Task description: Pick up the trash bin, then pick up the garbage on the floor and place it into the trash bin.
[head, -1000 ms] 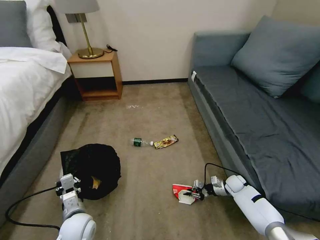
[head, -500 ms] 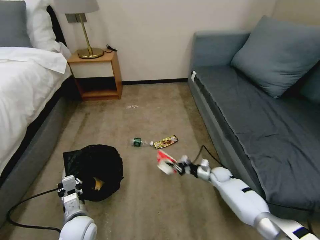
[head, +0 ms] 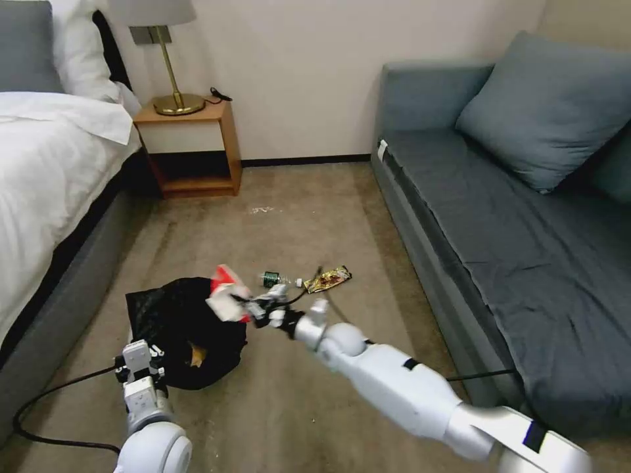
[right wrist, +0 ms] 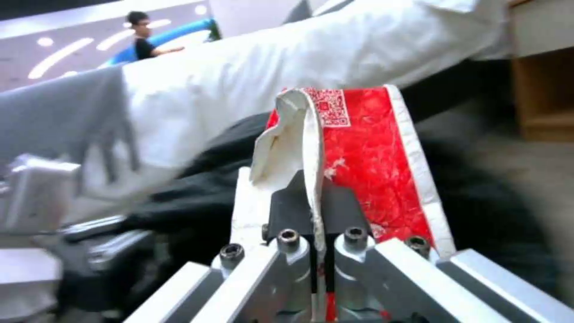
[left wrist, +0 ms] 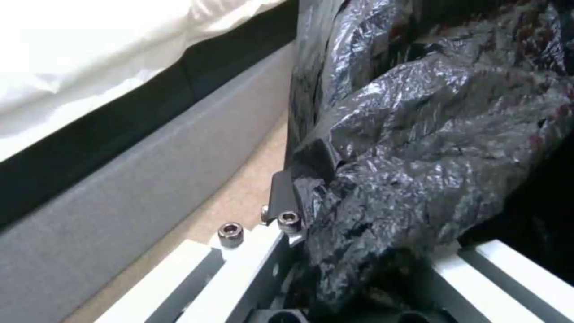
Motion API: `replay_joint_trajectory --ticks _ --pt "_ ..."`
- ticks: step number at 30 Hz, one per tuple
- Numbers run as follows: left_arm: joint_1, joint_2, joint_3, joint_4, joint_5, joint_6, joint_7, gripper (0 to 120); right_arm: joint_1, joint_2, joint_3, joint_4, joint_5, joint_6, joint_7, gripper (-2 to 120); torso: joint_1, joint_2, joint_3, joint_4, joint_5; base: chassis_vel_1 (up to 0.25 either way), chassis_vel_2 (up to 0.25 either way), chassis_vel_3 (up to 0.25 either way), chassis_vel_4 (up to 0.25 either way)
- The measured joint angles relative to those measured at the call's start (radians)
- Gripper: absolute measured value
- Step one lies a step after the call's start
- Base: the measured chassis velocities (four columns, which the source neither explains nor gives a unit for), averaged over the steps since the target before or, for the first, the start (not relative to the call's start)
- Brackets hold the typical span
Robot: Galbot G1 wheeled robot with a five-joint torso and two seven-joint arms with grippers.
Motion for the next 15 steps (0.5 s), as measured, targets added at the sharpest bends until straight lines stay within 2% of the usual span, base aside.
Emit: replay_joint_trajectory --ticks 10,15 --pt "0.024 0.000 -0.008 -0.028 -0.001 -0.013 0.004 3 -0.012 0.052 -0.041 -0.064 -0.095 0.025 0.021 0 0.000 0.000 0.000 -0.0001 0.0001 0.000 0.000 0.000 0.000" --pt "0.038 0.000 -0.014 -0.037 -0.001 -0.022 0.004 3 -0.011 0.073 -0.038 -0.144 -0.194 0.073 0.110 0 0.000 0.000 0.000 -0.0001 0.0001 0.000 0.000 0.000 0.000"
